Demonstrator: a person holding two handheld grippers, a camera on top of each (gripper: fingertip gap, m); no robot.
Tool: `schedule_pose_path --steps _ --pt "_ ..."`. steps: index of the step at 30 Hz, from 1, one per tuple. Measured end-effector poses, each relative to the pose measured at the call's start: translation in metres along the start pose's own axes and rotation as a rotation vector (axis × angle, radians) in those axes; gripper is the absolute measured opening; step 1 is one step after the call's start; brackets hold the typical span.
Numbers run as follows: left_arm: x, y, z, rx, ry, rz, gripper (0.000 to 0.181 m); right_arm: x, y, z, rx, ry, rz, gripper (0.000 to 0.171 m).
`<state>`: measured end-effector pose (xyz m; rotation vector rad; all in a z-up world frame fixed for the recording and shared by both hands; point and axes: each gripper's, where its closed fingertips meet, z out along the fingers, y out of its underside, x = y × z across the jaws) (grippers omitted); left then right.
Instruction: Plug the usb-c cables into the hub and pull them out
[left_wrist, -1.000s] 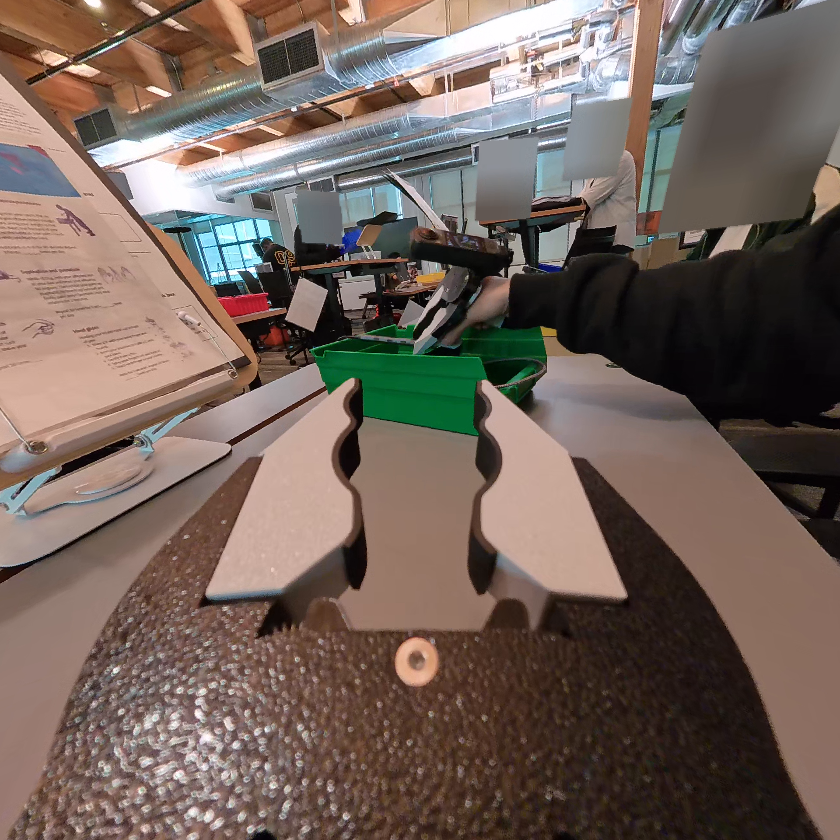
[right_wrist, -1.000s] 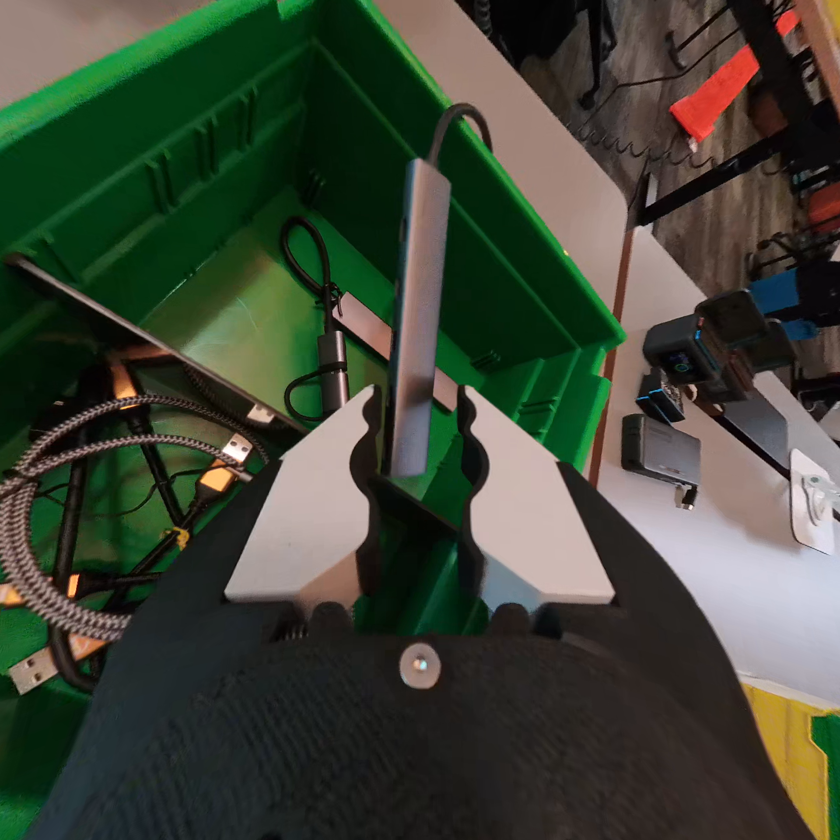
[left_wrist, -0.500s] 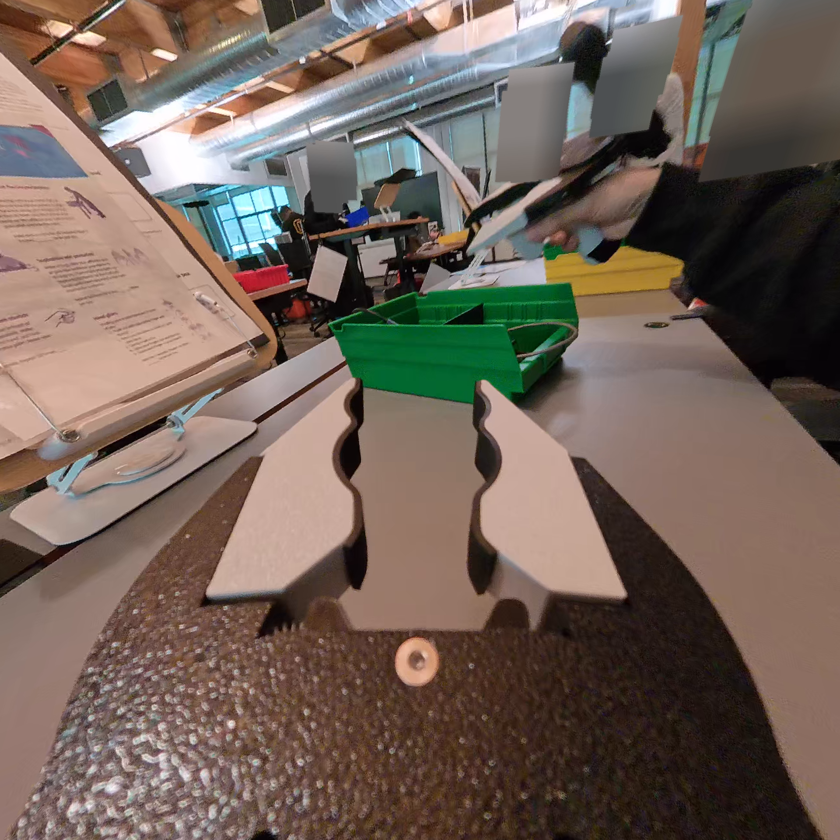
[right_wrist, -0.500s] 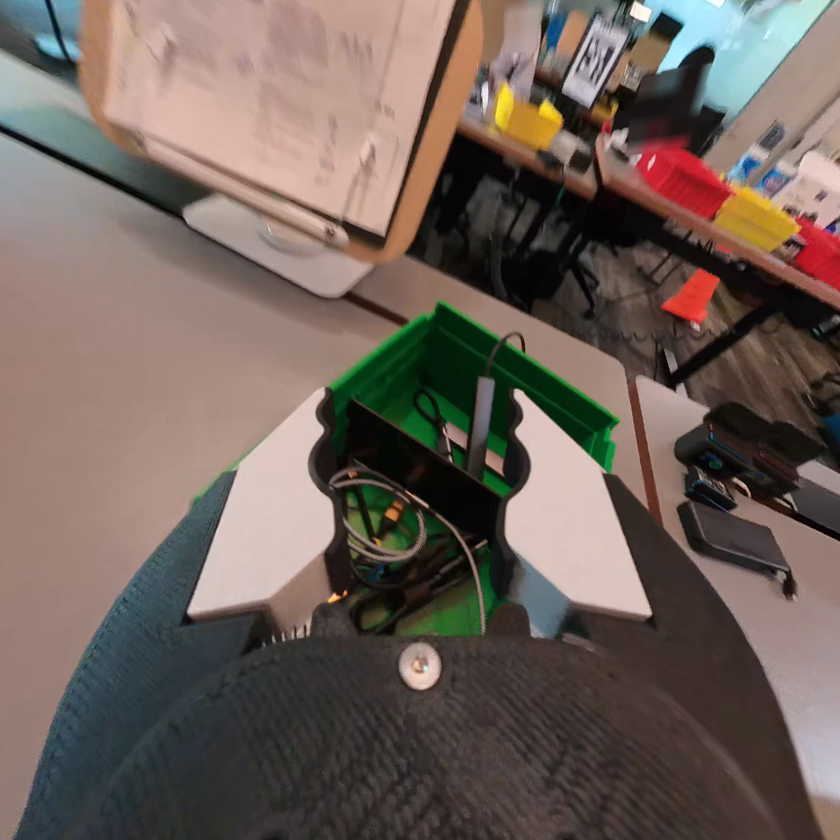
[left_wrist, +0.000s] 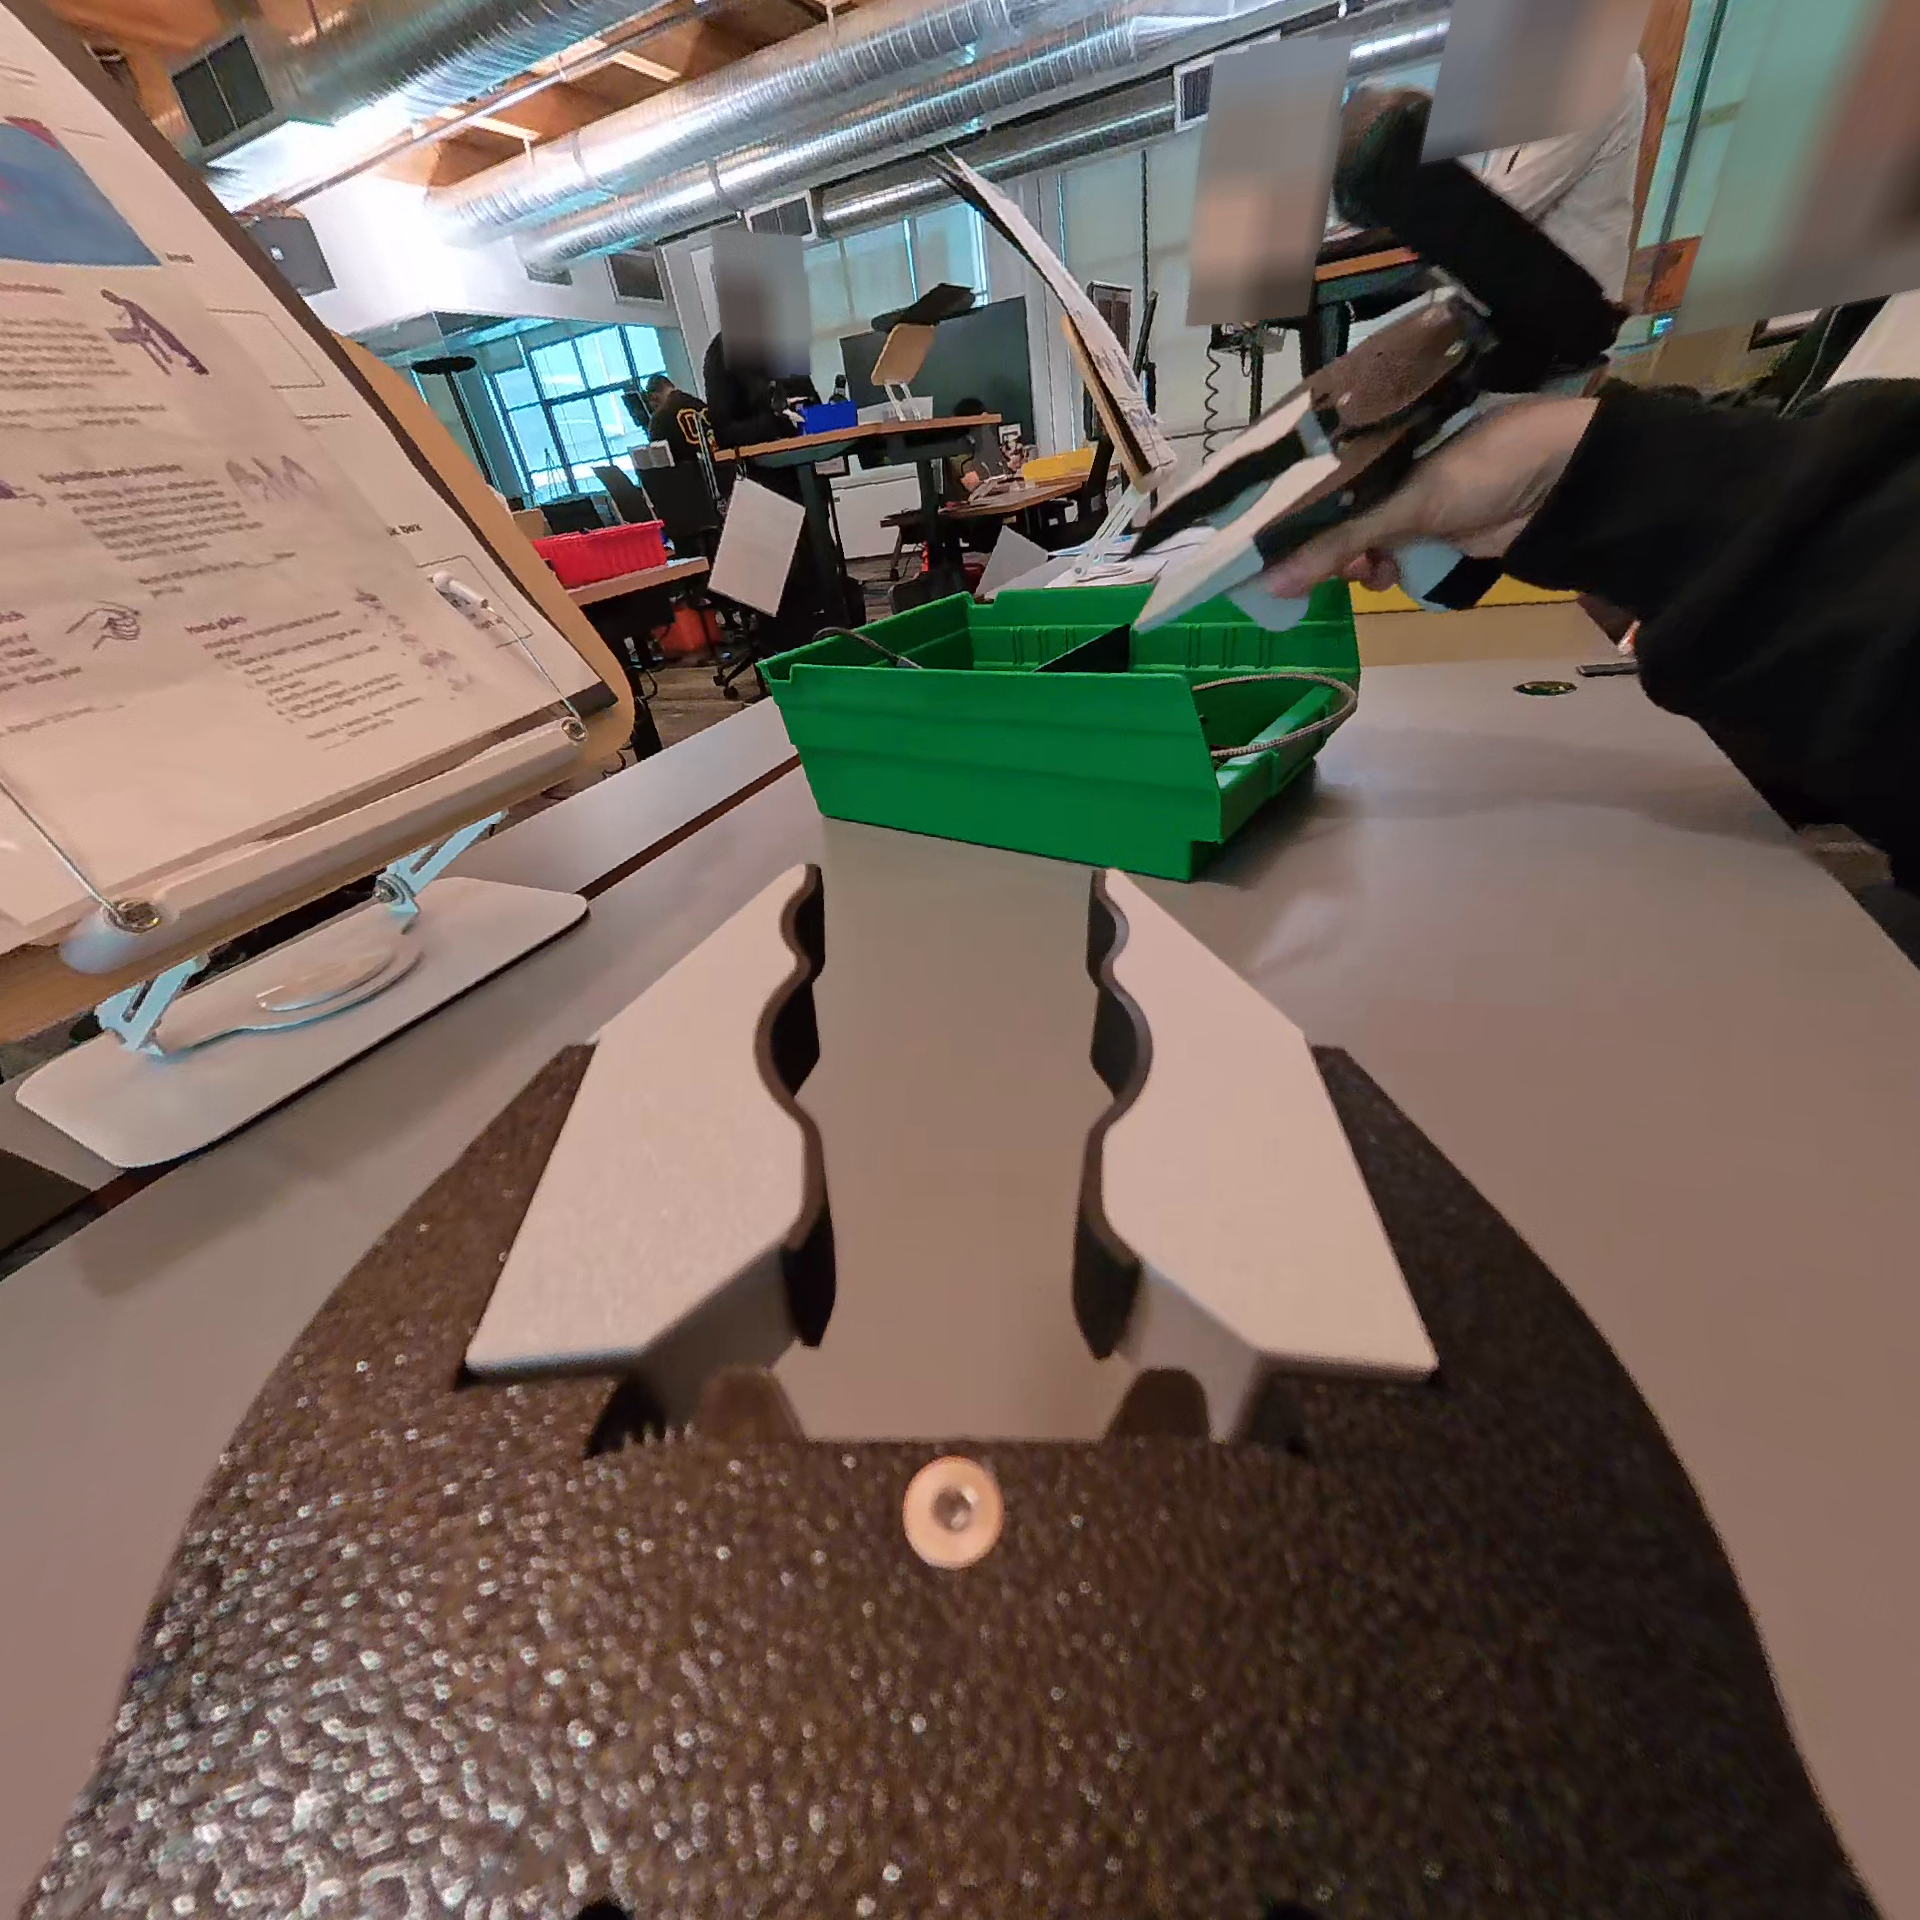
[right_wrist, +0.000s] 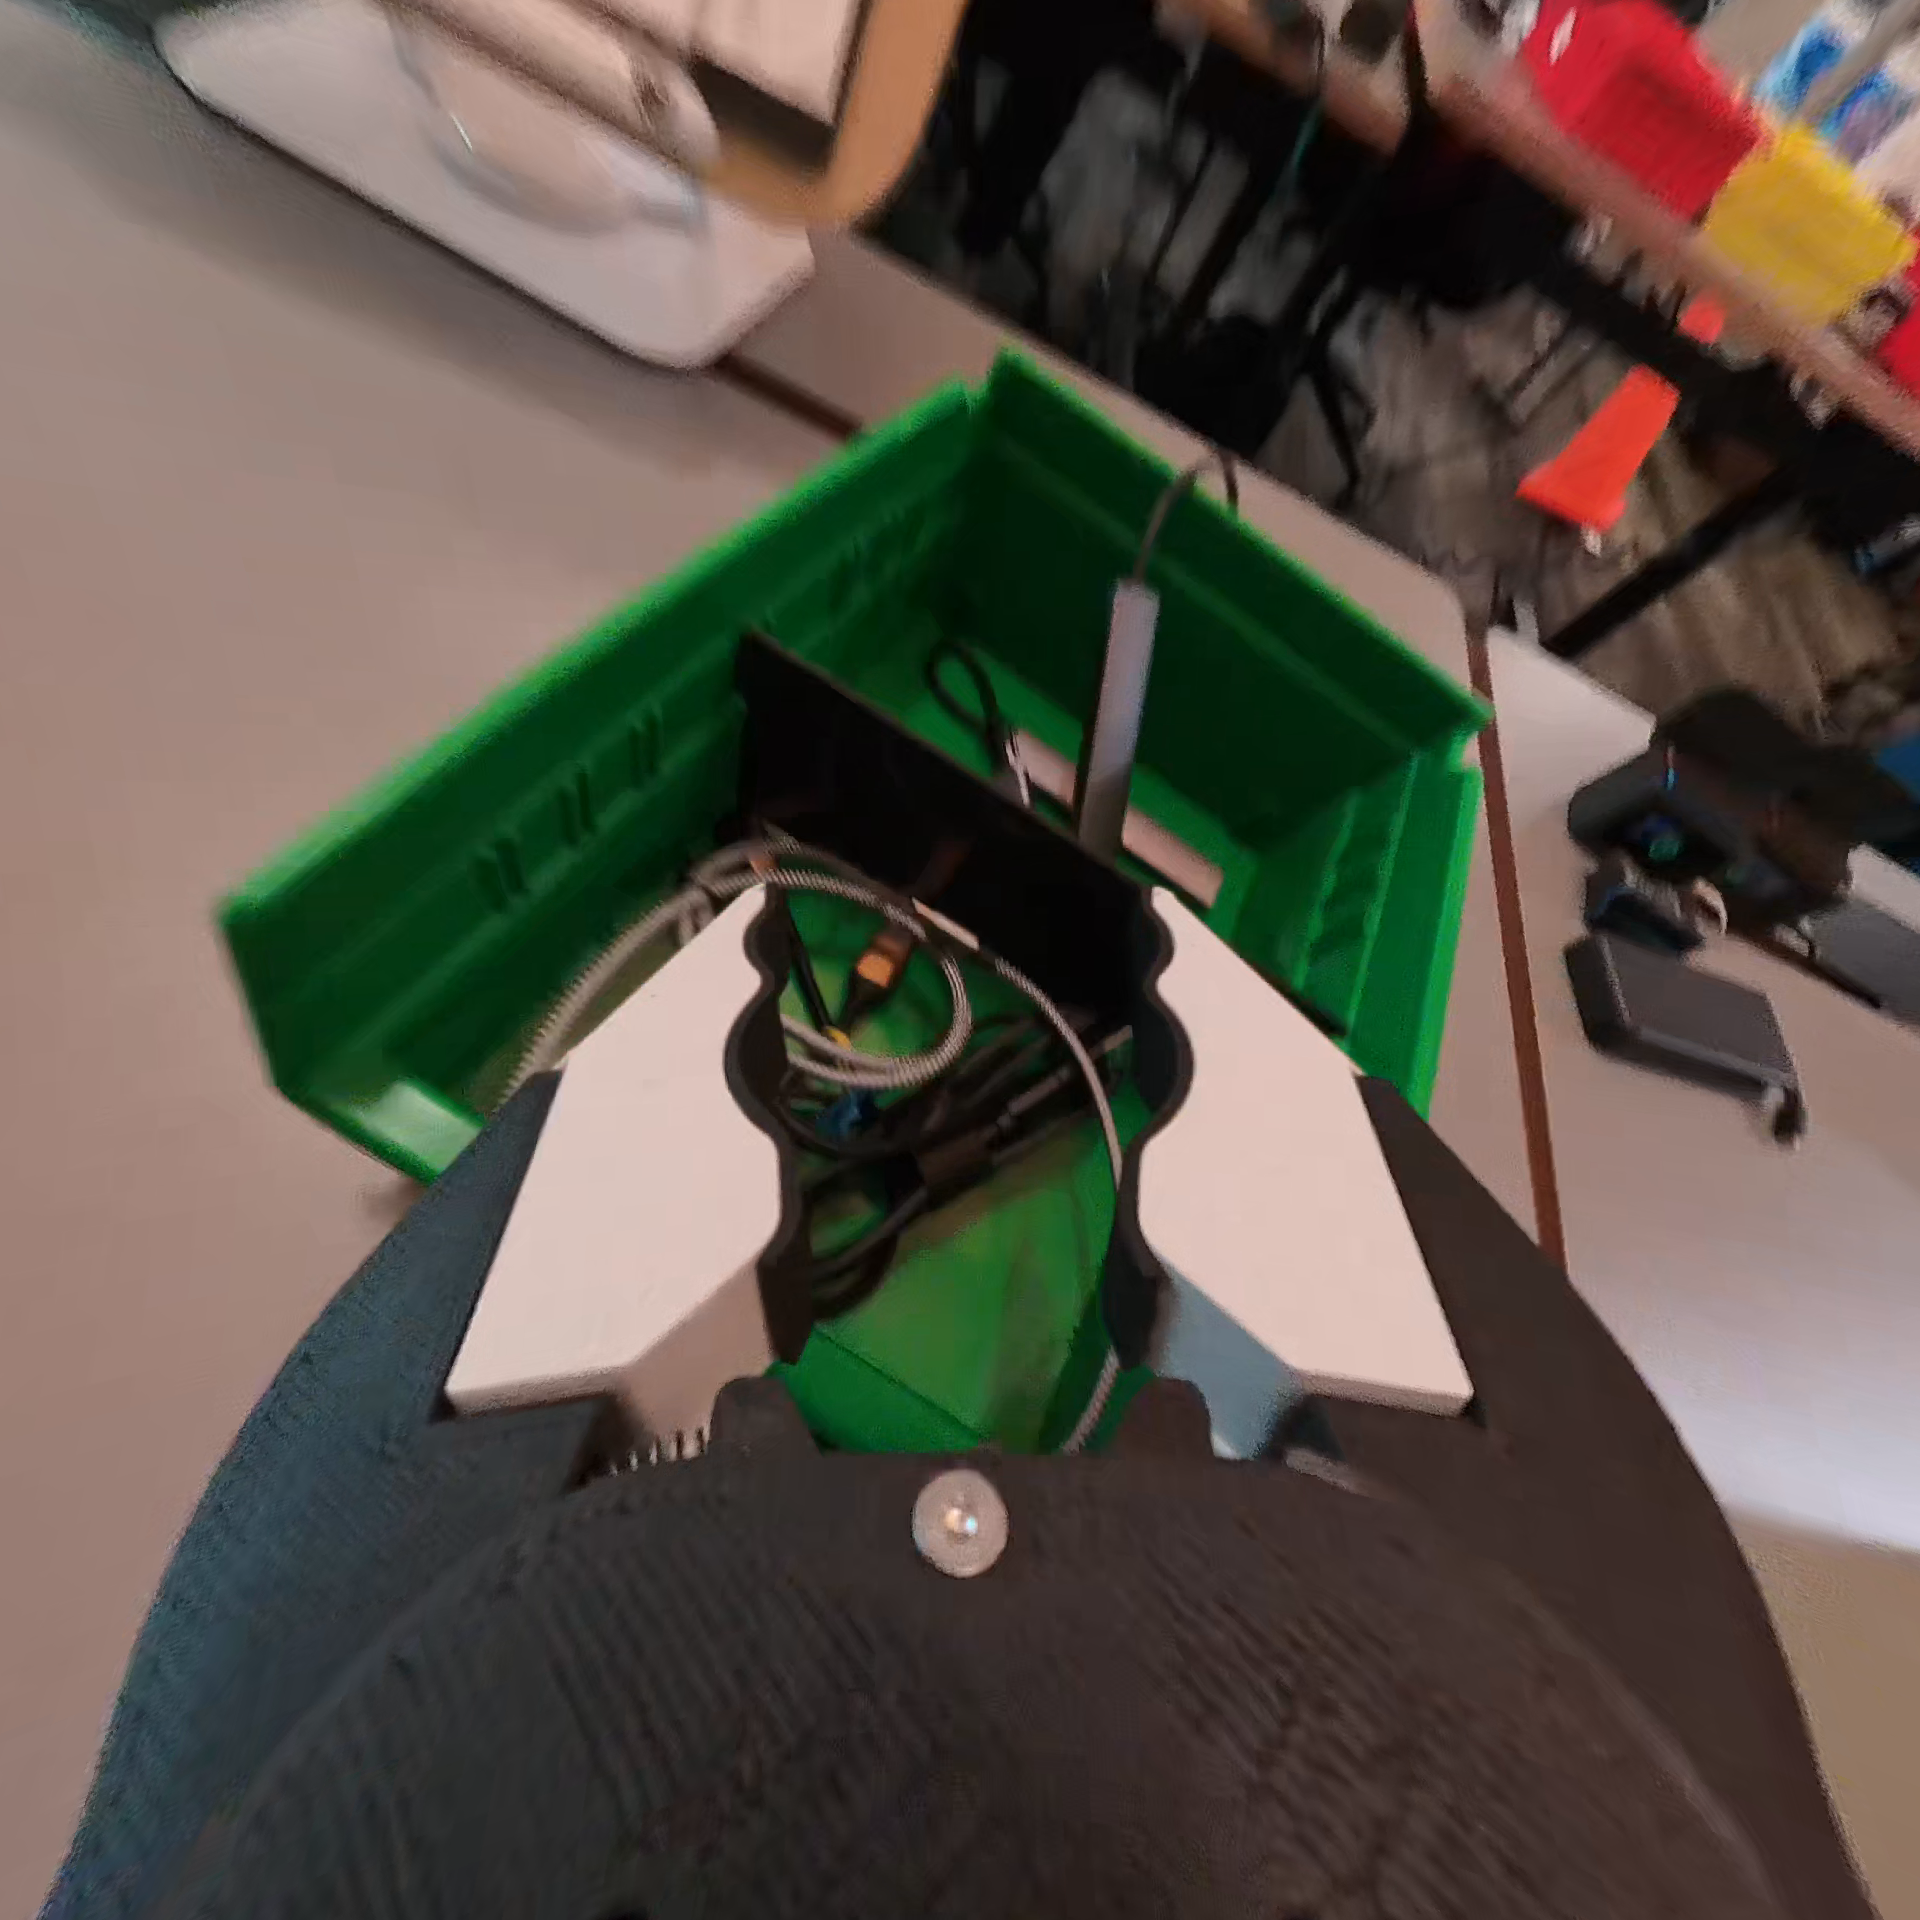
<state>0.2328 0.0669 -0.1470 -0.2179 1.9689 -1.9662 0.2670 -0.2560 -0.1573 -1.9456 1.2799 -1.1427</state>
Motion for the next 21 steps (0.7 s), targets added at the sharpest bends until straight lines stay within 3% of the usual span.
schedule_pose_path --steps 4,12,21 --pt "0.002 0.003 0.002 -0.01 0.01 -0.011 0.049 0.012 0.041 0.015 -0.168 0.053 -0.05 0.067" --pt "0.0 0.011 0.004 -0.037 0.013 -0.018 0.049 0.02 0.056 0.02 -0.179 0.037 -0.047 0.065" --pt "0.001 0.01 0.006 -0.043 0.017 -0.017 0.049 -0.03 -0.004 -0.023 0.118 -0.149 0.014 0.066"
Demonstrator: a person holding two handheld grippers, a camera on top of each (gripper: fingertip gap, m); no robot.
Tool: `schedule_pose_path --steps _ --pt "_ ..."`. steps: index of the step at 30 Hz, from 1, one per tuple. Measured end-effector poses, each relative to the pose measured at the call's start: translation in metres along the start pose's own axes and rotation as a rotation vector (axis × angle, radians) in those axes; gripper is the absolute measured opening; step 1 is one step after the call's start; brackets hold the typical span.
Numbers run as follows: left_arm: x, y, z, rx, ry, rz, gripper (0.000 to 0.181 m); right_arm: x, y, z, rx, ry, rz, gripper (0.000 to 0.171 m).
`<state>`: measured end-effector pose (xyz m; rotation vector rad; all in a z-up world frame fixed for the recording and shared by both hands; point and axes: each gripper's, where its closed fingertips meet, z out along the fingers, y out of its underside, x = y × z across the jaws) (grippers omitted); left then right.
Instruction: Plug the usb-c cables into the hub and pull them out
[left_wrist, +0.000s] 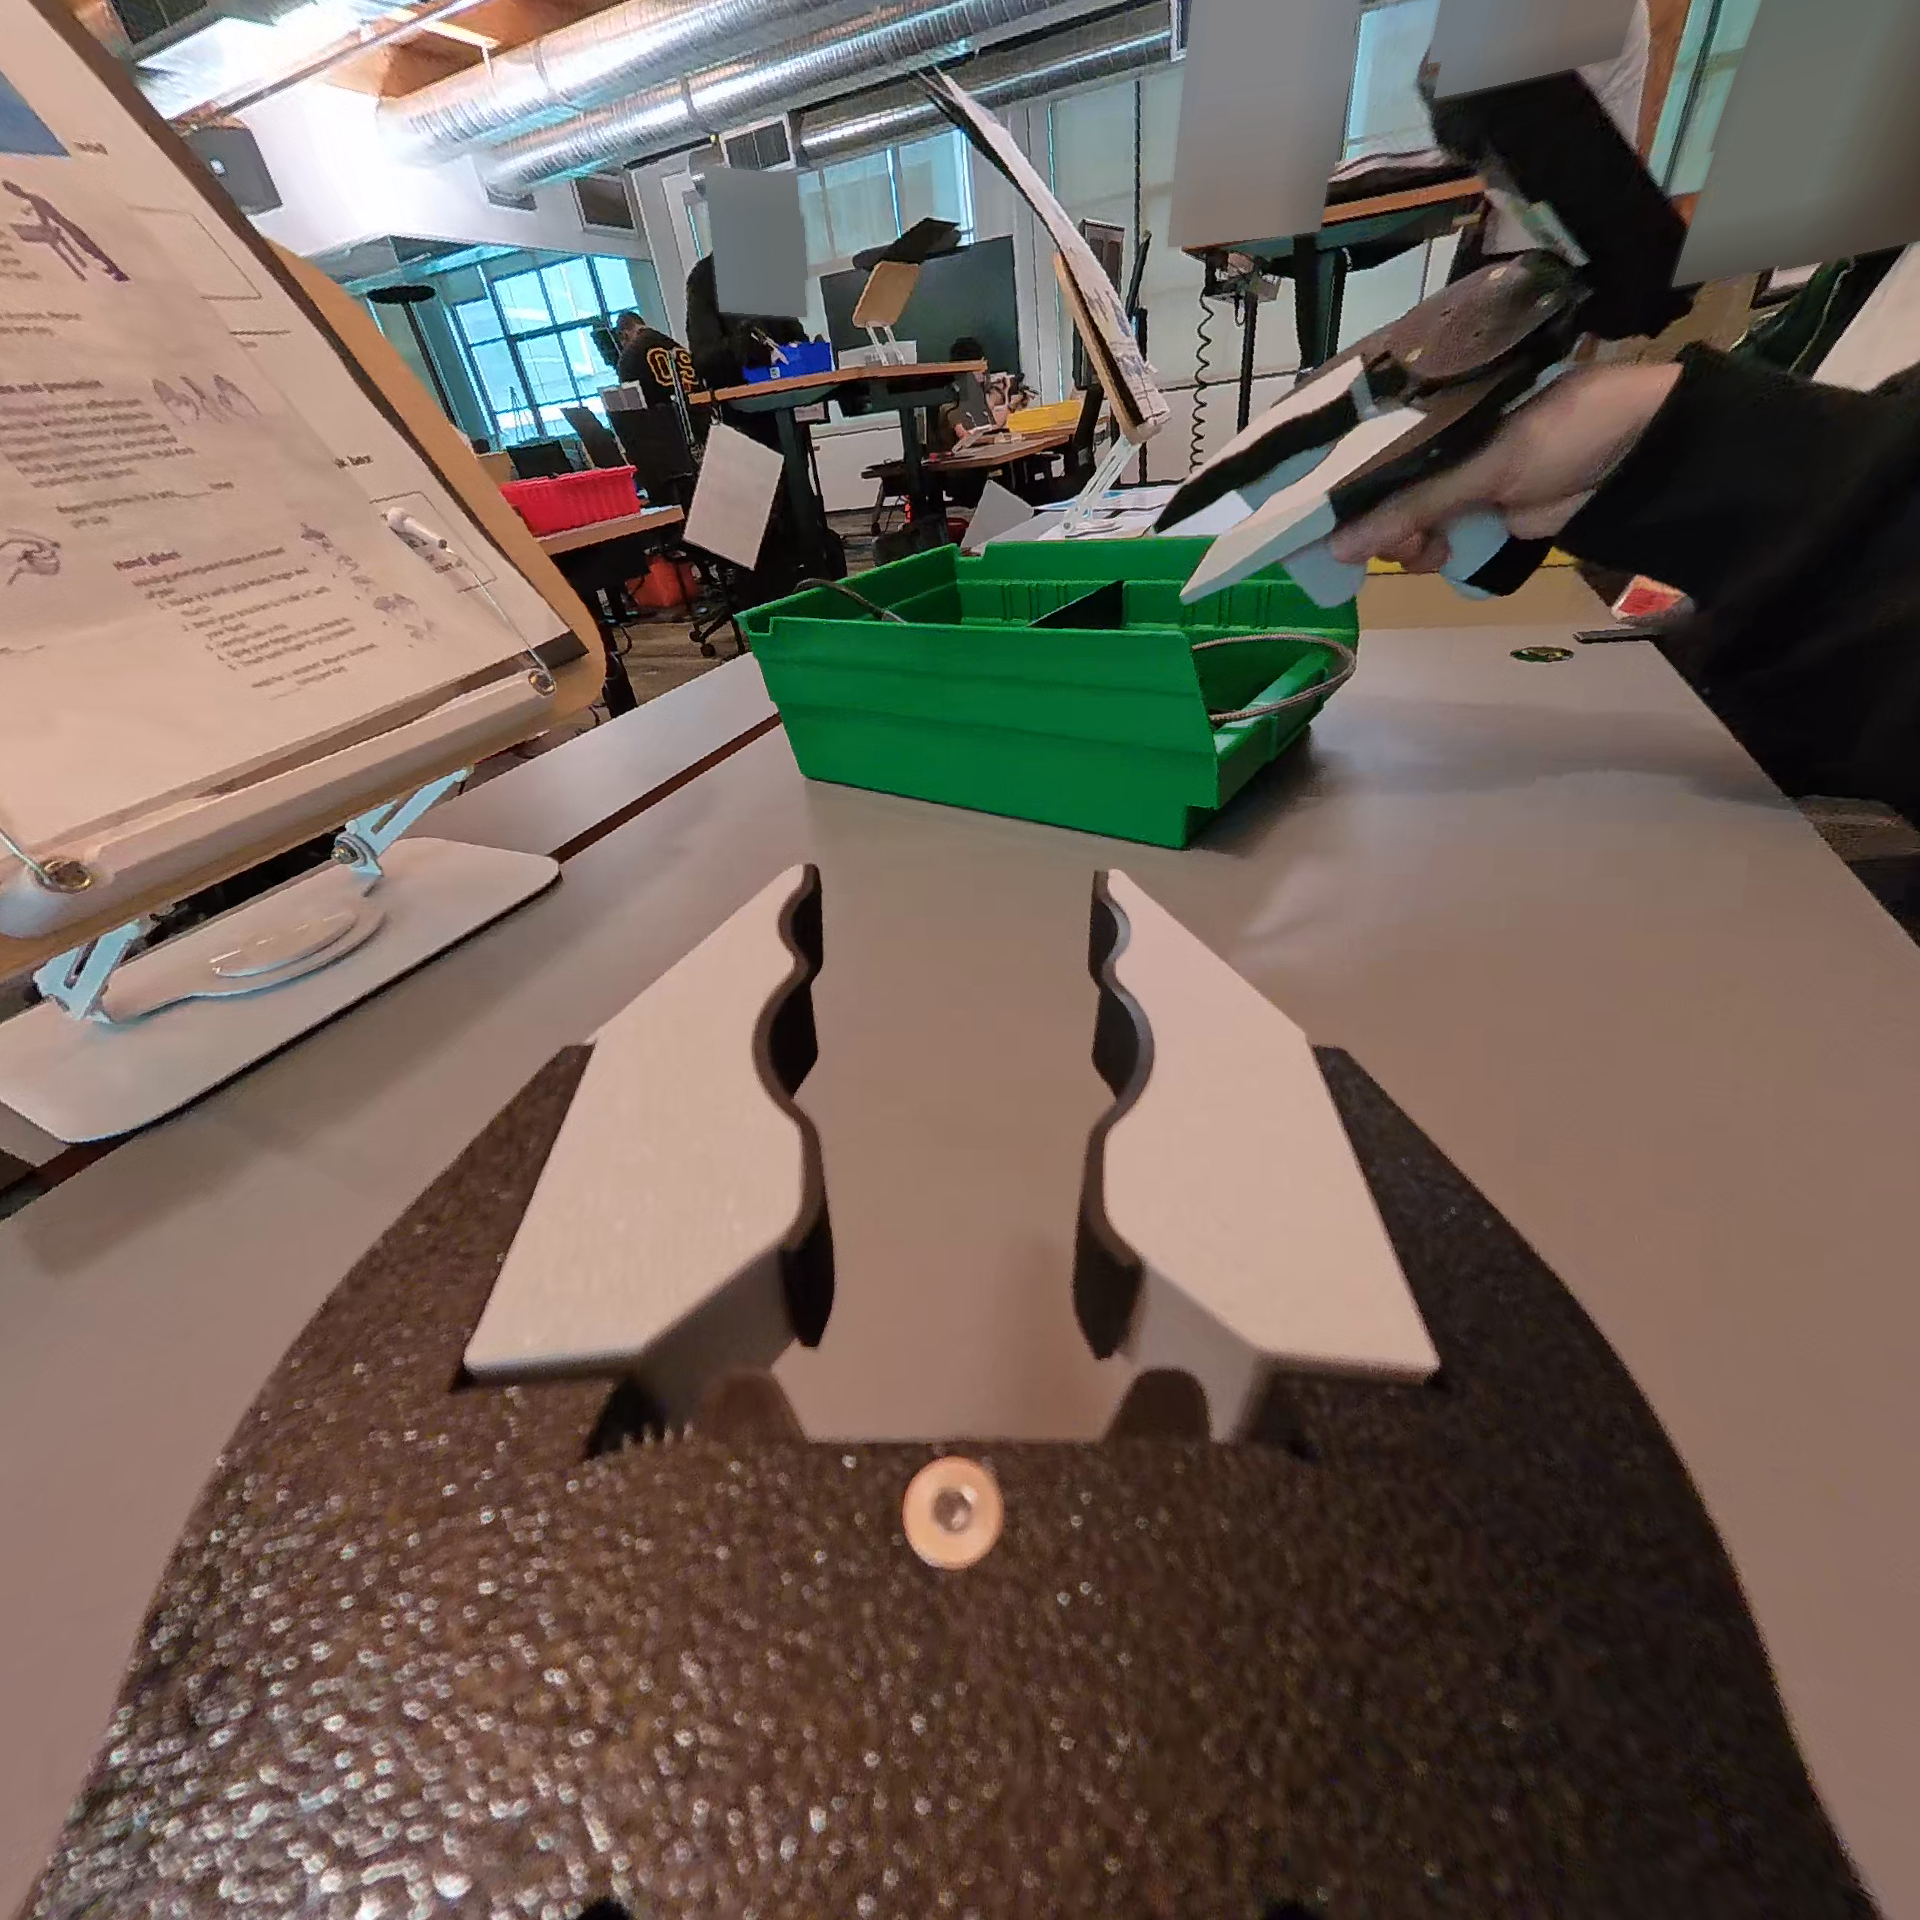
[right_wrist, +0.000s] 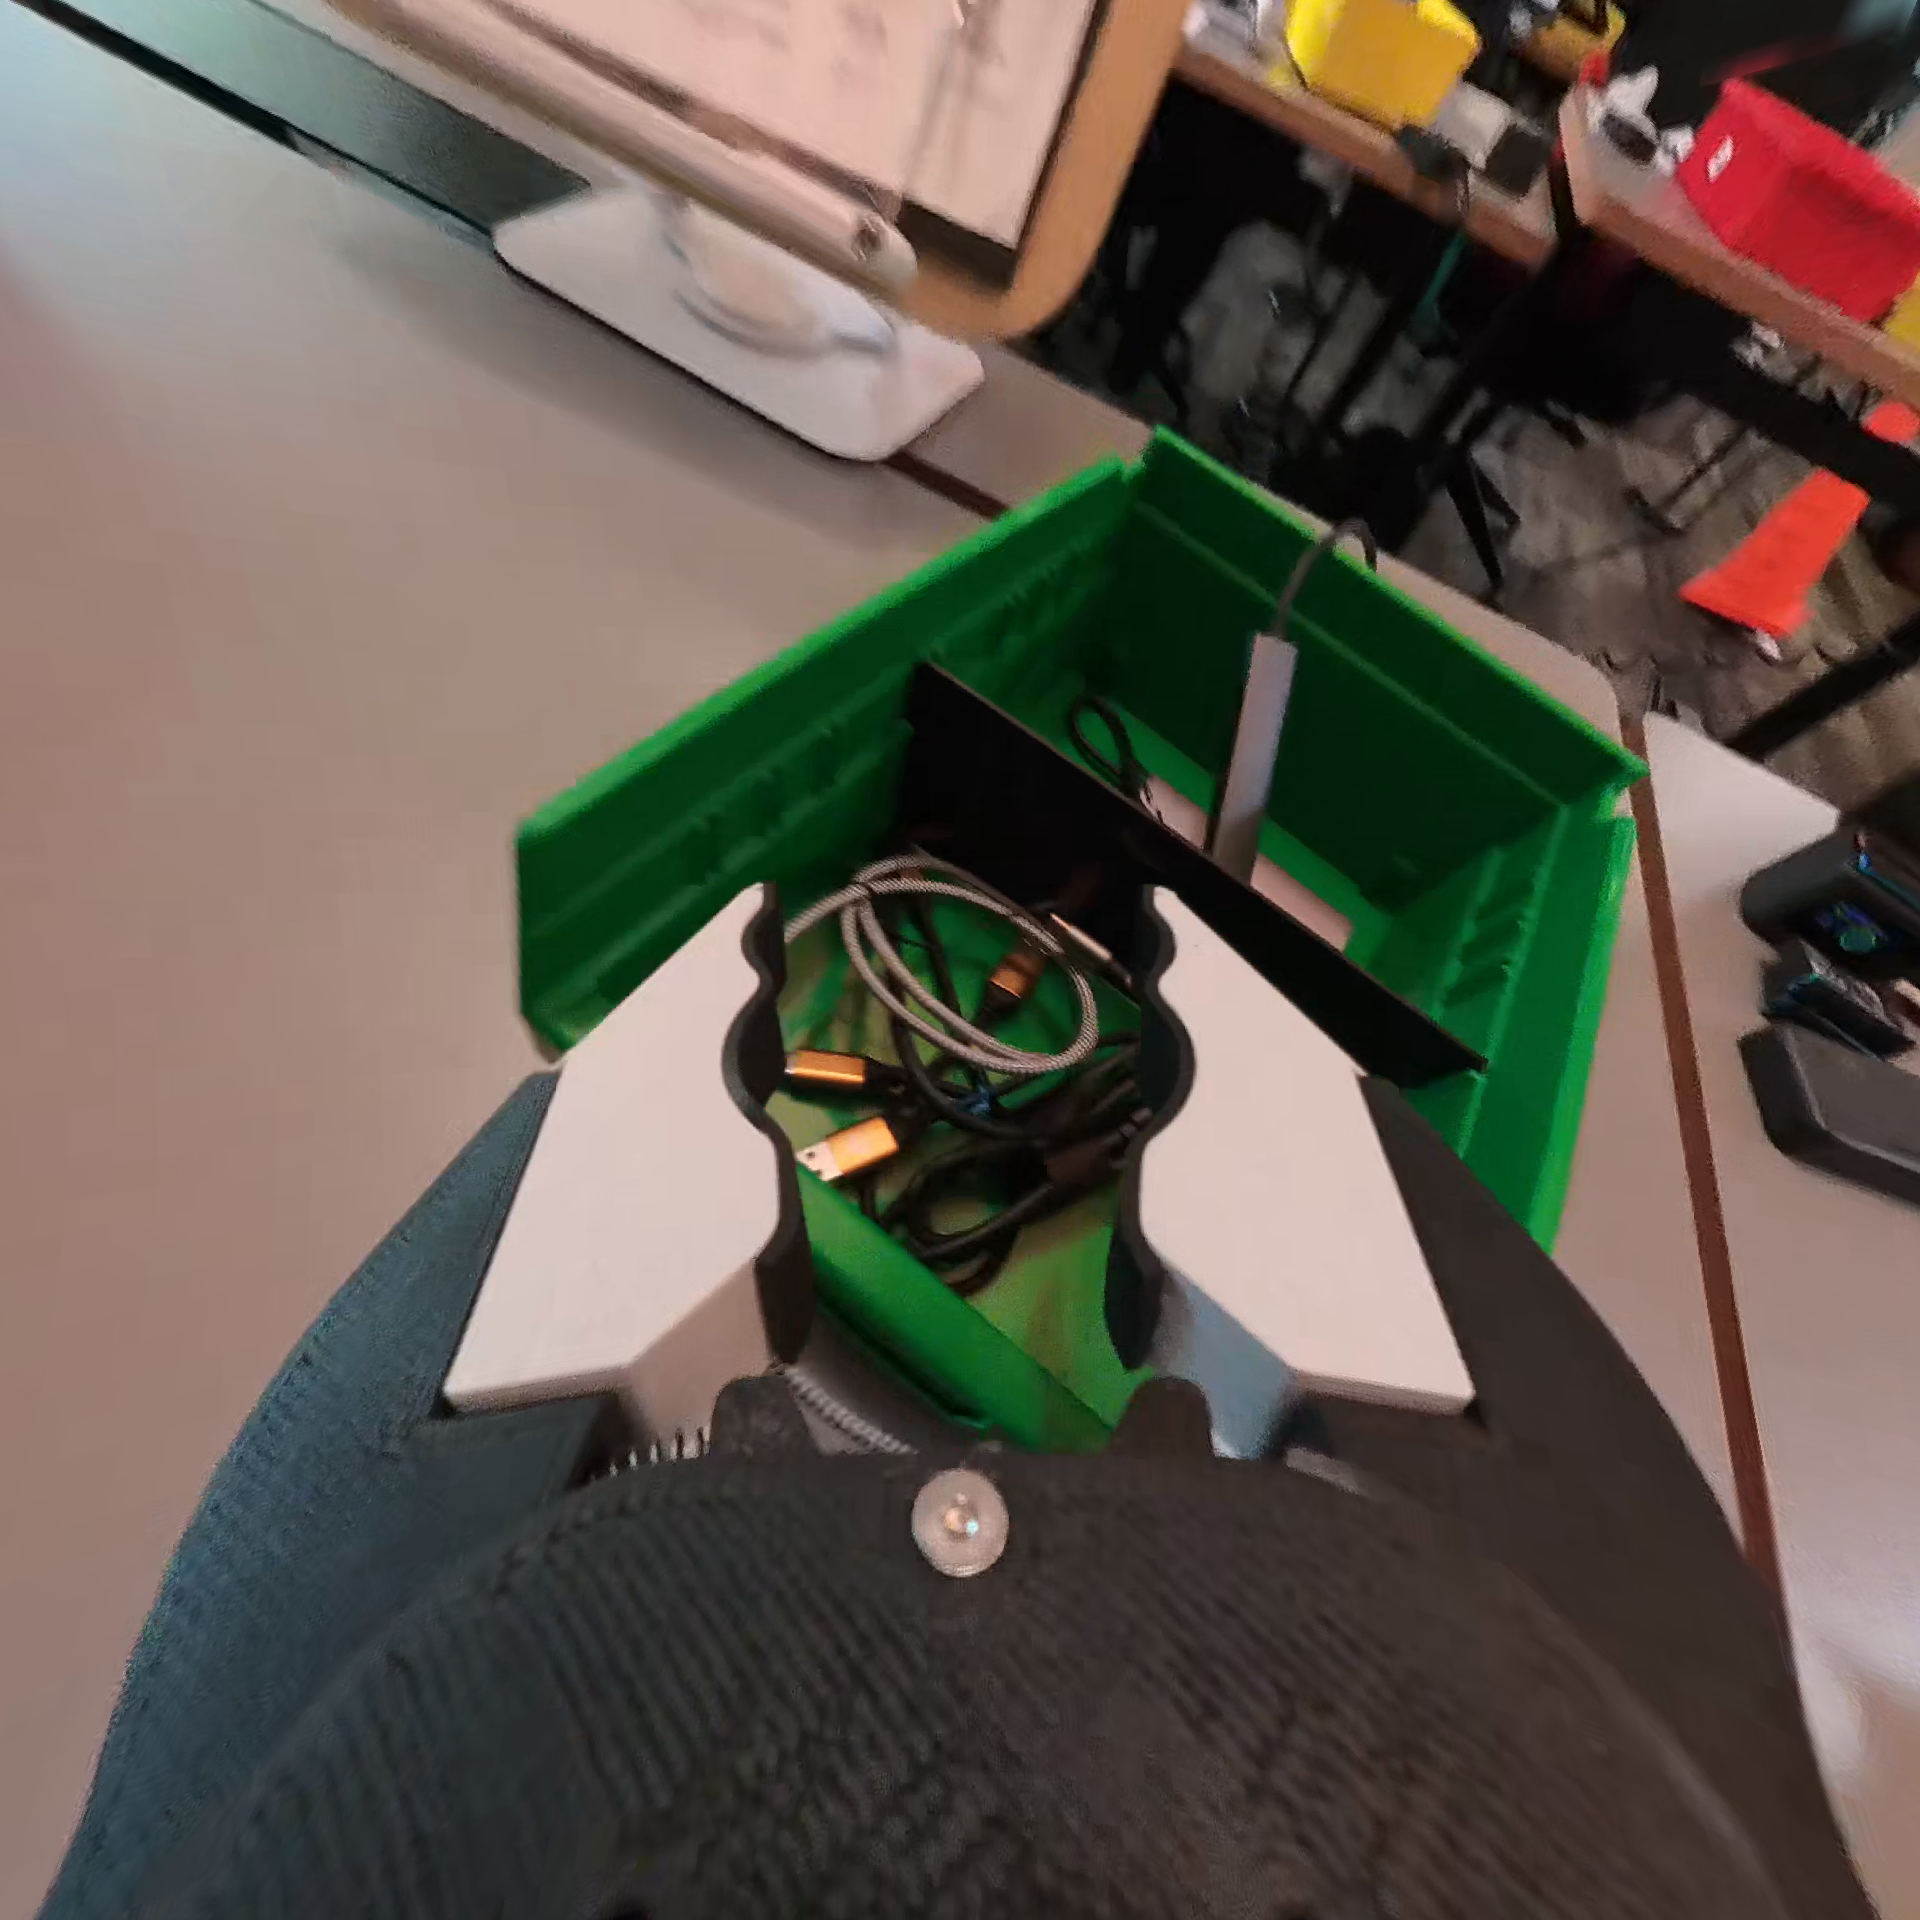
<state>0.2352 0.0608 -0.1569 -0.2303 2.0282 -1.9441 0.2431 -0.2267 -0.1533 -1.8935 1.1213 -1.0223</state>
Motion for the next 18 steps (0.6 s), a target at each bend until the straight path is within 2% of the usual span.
schedule_pose_path --steps 3,7,10,18 --pt "0.003 -0.004 0.0 0.005 -0.005 0.033 0.049 0.002 0.004 -0.01 -0.04 0.044 -0.026 0.067" --pt "0.005 -0.005 0.001 0.0 -0.002 0.047 0.05 -0.017 0.015 -0.013 -0.101 -0.047 0.043 0.07" --pt "0.005 -0.003 0.001 -0.01 0.003 0.044 0.05 -0.025 0.011 -0.018 -0.102 -0.036 0.004 0.07" --pt "-0.002 -0.001 -0.002 -0.023 -0.018 0.072 0.052 0.011 0.004 -0.029 -0.07 0.102 0.067 0.07"
